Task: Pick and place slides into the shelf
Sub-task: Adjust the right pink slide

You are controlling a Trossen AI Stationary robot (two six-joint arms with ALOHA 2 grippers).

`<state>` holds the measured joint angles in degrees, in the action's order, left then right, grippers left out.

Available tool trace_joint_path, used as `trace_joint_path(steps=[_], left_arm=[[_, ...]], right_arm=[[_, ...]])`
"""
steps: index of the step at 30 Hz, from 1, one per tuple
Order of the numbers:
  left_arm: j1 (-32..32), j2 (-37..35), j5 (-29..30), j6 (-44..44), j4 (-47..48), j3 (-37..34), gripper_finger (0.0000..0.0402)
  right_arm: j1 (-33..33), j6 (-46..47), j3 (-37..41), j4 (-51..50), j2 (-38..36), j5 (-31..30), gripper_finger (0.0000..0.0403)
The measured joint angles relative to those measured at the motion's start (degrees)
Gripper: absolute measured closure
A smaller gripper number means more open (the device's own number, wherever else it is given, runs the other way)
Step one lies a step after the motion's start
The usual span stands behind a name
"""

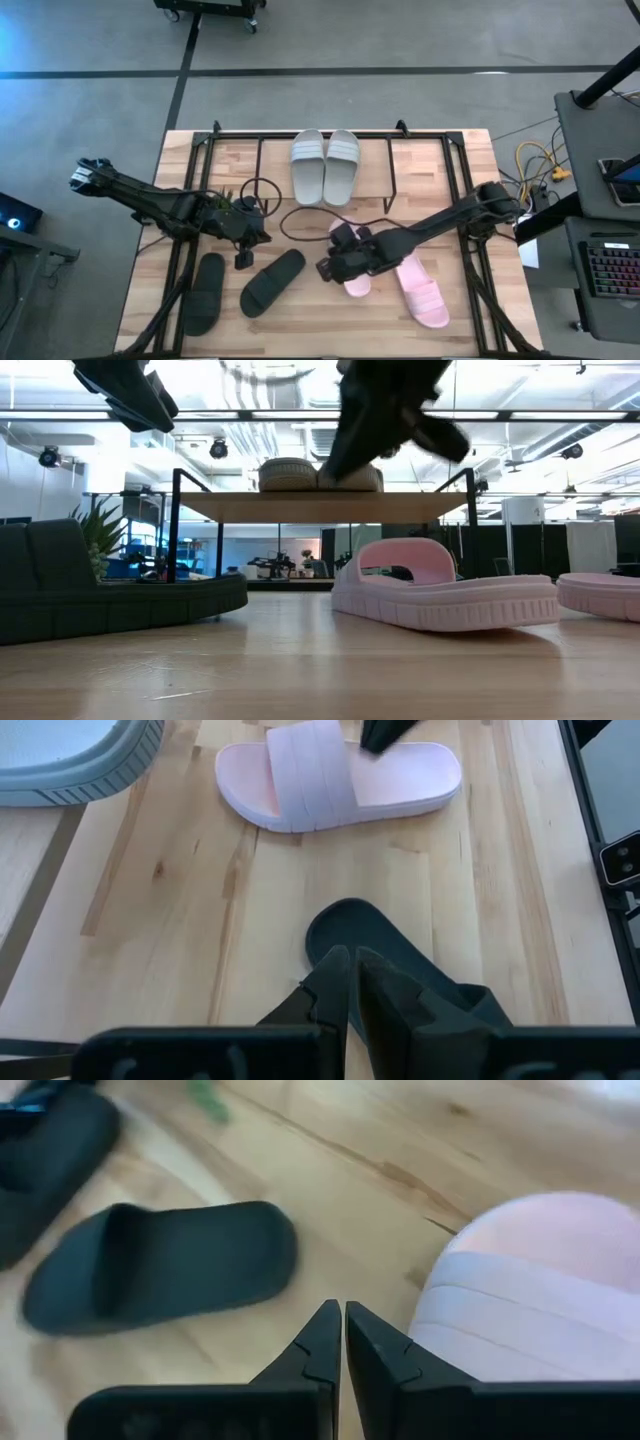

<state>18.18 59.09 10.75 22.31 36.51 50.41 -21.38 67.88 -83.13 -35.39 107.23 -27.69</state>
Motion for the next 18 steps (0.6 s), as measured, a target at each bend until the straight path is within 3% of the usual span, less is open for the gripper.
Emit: trace_joint_path(steps=[11,18], left_arm=[[0.0,0.0,-0.1,-0.1,0.0,-0.1,0.0394],[0.0,0.0,0.0,-0.2,0.0,-0.1,0.0394]], right_arm=[[-5.7,26.4,0.0,-40.0,-6.9,7.6,0.0390],[-8.5,35.5,0.9,-54.9,-5.8,24.8,0.0390]])
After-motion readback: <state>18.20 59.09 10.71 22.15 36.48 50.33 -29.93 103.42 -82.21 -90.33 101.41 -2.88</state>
